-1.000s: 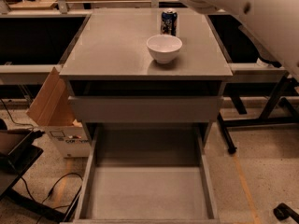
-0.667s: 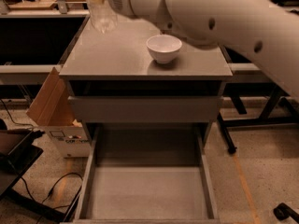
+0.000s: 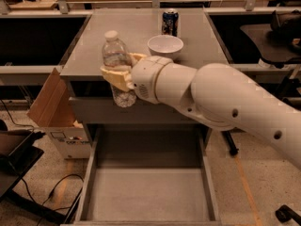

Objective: Place water bottle into middle drawer

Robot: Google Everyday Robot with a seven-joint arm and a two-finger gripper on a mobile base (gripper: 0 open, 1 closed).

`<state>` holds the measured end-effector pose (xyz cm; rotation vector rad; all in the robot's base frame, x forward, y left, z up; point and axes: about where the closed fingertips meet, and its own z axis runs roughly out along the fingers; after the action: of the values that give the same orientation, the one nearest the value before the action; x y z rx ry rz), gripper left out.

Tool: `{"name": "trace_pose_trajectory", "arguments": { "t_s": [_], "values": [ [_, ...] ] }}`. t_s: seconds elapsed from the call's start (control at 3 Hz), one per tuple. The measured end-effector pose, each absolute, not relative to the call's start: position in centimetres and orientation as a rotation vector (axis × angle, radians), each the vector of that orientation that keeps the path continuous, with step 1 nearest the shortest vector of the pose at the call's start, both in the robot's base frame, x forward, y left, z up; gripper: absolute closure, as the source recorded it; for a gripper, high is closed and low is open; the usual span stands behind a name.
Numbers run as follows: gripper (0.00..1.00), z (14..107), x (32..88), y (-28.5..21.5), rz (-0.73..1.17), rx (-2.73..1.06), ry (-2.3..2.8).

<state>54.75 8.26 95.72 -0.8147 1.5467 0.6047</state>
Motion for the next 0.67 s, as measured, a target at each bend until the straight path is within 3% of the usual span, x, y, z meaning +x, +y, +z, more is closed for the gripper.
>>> {"name": "trace_pose_trajectory", "arguments": {
  "t_s": [0.67],
  "values": [
    [1.00,93.6,55.2,7.6,0.627,-0.773,1.574]
  ]
}}
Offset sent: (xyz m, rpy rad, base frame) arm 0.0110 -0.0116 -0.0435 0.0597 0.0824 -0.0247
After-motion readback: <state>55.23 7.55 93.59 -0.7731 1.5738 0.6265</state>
